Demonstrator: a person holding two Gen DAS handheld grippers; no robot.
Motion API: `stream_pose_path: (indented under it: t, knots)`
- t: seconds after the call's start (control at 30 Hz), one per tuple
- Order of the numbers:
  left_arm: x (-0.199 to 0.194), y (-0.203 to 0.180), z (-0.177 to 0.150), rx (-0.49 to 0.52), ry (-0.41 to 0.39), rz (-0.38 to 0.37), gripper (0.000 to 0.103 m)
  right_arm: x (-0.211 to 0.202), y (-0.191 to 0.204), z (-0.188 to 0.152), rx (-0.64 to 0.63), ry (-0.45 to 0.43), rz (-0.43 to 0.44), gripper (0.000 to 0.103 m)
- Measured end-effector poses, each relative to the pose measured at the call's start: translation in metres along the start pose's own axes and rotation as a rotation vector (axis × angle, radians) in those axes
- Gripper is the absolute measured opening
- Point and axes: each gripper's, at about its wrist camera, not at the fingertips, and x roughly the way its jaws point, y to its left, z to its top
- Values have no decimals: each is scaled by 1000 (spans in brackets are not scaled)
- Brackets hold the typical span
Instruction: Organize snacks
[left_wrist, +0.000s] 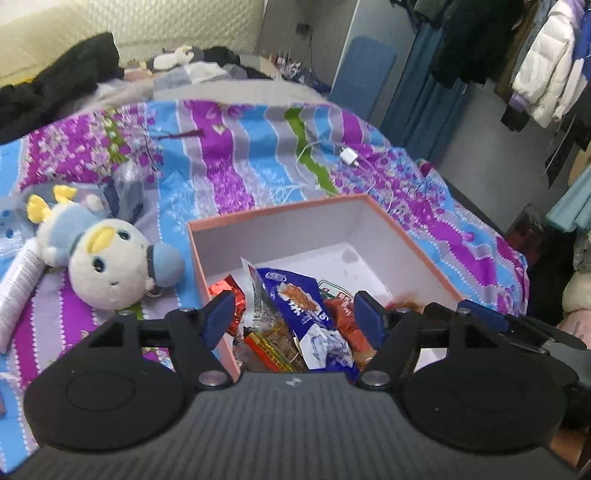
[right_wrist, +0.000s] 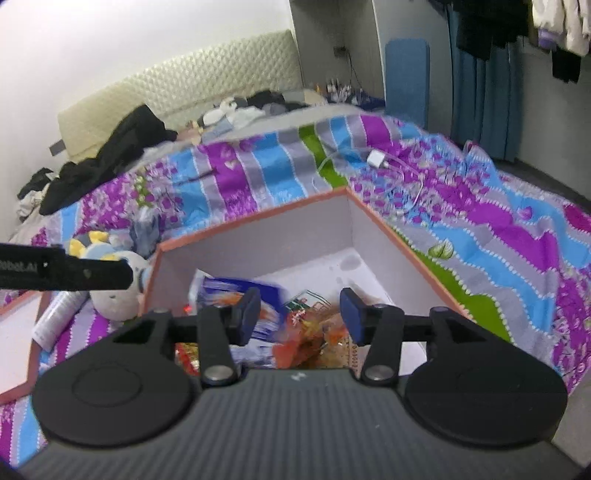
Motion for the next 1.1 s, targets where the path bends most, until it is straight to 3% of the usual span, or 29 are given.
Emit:
stream_pose_path:
  t: [0.63,1.1]
  knots:
    - [-201,-26,-51,26,-184,-15,75,-166,31,6,-13,-220,53,50]
    - [-287,-32,-109,40,-245,-10,76,-233,39,-32,17,-256,61,50]
